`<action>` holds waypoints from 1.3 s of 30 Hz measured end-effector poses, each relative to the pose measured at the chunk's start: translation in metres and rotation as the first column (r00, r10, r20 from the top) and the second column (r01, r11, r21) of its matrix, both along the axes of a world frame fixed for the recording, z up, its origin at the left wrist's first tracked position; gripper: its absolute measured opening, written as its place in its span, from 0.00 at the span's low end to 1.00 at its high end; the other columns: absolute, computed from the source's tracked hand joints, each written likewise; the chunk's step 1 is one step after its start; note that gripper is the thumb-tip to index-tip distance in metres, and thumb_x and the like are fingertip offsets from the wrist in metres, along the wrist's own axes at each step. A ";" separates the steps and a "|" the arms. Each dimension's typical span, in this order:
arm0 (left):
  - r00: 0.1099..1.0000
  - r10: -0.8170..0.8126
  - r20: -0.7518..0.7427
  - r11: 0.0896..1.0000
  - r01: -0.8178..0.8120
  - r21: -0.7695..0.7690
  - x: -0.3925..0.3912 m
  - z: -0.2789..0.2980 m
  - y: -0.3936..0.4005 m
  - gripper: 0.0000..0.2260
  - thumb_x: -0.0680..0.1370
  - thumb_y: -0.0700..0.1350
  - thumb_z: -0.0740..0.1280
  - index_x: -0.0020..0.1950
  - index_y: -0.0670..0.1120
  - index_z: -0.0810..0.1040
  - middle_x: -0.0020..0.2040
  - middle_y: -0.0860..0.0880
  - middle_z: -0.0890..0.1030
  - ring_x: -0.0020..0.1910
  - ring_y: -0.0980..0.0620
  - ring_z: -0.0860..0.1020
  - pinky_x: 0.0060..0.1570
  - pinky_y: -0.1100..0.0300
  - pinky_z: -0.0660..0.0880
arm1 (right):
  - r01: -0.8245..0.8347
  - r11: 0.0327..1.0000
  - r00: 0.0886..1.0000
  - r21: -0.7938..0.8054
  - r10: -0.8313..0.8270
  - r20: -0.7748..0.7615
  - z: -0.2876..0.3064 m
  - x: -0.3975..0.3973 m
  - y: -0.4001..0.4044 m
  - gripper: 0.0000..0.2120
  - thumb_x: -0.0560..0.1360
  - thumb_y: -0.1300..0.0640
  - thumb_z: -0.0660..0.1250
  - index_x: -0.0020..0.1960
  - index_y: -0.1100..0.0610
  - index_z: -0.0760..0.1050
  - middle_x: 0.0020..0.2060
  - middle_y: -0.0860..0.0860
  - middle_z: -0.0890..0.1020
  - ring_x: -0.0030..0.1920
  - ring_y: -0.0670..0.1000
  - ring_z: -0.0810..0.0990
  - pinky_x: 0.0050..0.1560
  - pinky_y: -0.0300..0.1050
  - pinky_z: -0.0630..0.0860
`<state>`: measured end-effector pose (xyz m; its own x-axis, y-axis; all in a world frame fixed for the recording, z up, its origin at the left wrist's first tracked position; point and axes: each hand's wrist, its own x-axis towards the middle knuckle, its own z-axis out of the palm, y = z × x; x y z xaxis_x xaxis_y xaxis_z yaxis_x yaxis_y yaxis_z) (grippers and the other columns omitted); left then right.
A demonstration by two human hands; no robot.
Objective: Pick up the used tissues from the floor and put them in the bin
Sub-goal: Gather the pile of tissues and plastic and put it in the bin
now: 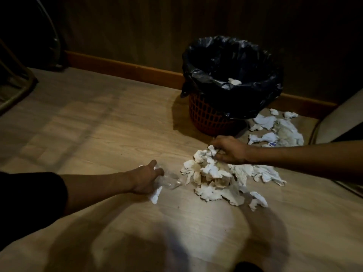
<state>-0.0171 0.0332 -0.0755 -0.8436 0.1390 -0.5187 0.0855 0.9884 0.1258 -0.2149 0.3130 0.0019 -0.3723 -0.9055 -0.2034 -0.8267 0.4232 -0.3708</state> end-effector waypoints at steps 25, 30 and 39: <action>0.967 0.177 -0.182 0.976 -0.149 0.160 0.023 -0.029 -0.040 0.21 0.75 0.53 0.69 0.66 0.52 0.74 0.66 0.40 0.67 0.64 0.38 0.70 0.64 0.51 0.72 | 0.134 0.990 0.987 0.033 -0.131 -0.088 0.003 -0.021 0.038 0.13 0.75 0.54 0.70 0.58 0.56 0.79 0.48 0.51 0.79 0.49 0.53 0.79 0.46 0.41 0.68; 0.927 0.354 -0.127 0.920 -0.320 0.227 0.003 -0.032 -0.025 0.22 0.73 0.50 0.71 0.66 0.48 0.76 0.56 0.40 0.76 0.60 0.41 0.72 0.57 0.57 0.71 | 0.119 0.993 0.990 0.008 -0.118 -0.078 0.007 -0.022 0.030 0.09 0.75 0.55 0.70 0.54 0.57 0.80 0.44 0.49 0.78 0.47 0.51 0.78 0.44 0.40 0.67; 0.980 0.076 -0.183 0.928 -0.002 0.374 -0.075 0.000 0.040 0.40 0.70 0.48 0.75 0.76 0.51 0.56 0.72 0.44 0.58 0.64 0.39 0.73 0.60 0.51 0.76 | 0.176 0.984 0.978 -0.008 -0.176 -0.116 0.019 -0.021 0.059 0.10 0.75 0.55 0.71 0.54 0.57 0.80 0.47 0.56 0.82 0.47 0.56 0.80 0.44 0.46 0.74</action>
